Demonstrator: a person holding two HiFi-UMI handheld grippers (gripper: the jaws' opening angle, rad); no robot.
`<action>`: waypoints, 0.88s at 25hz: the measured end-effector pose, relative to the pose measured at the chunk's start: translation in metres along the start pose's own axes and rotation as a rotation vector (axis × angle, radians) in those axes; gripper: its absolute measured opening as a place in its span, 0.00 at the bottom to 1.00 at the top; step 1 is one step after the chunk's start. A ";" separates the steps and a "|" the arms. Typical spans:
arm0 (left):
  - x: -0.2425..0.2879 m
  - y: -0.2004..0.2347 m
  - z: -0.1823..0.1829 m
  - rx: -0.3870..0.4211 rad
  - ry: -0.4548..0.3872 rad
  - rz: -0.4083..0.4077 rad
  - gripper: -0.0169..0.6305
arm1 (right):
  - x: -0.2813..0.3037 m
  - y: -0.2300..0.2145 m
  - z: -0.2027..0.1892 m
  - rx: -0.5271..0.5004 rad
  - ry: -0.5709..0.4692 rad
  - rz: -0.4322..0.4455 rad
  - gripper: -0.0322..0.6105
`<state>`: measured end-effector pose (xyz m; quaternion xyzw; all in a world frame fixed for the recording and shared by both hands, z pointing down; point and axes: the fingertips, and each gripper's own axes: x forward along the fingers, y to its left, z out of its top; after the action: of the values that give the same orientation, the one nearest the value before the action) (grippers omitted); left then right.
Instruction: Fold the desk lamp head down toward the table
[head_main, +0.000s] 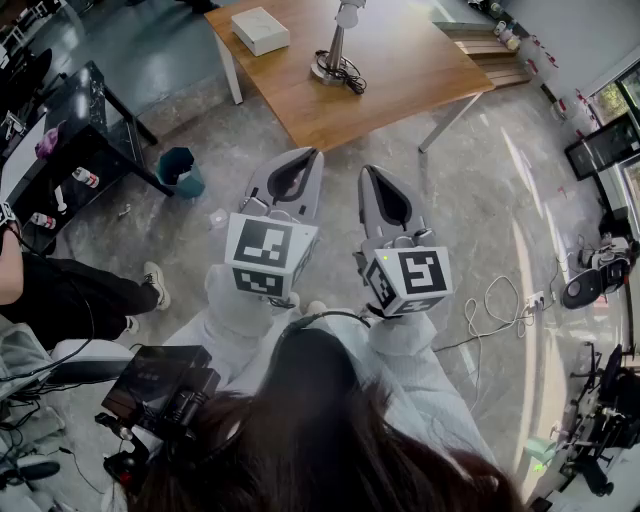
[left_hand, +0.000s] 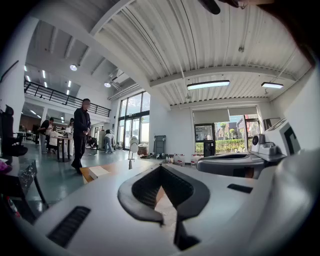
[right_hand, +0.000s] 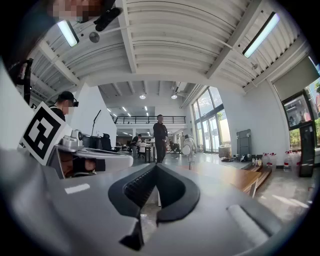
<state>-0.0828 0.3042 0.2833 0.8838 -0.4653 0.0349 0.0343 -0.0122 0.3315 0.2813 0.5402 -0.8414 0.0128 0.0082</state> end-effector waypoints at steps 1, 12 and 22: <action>0.000 0.000 0.000 -0.001 0.001 0.000 0.03 | 0.000 -0.001 0.001 0.003 -0.001 -0.001 0.05; 0.019 -0.007 -0.005 -0.010 0.025 -0.004 0.03 | 0.003 -0.021 -0.002 0.012 -0.002 -0.014 0.05; 0.050 0.006 -0.013 -0.093 0.052 -0.008 0.03 | 0.025 -0.057 -0.019 0.063 0.017 0.009 0.05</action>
<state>-0.0601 0.2607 0.3012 0.8820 -0.4618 0.0360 0.0872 0.0289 0.2853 0.3017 0.5362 -0.8429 0.0438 -0.0016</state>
